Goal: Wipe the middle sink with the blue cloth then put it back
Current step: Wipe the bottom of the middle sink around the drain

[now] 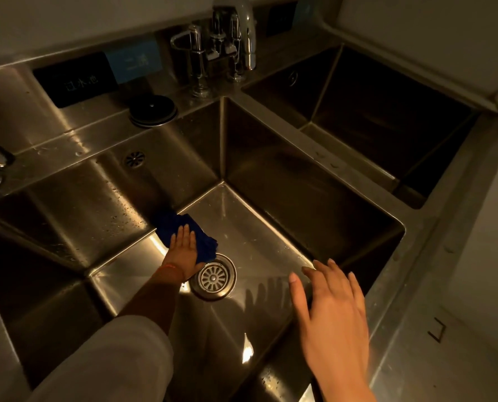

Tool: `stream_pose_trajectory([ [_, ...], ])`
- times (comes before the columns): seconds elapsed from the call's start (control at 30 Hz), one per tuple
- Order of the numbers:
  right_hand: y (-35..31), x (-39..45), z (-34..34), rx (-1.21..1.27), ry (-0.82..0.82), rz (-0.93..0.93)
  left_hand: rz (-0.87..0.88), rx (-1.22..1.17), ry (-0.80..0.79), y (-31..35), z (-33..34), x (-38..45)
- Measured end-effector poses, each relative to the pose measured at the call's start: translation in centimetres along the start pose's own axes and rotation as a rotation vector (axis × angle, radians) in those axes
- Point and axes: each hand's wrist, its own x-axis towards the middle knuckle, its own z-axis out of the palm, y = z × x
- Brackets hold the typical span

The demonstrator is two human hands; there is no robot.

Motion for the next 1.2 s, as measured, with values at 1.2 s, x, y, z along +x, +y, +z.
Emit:
stream_pose_trajectory([
  [1.2, 0.2, 0.0, -0.1, 0.006, -0.089, -0.017, -0.142, -0.073, -0.028, -1.4, 1.8, -2.9],
])
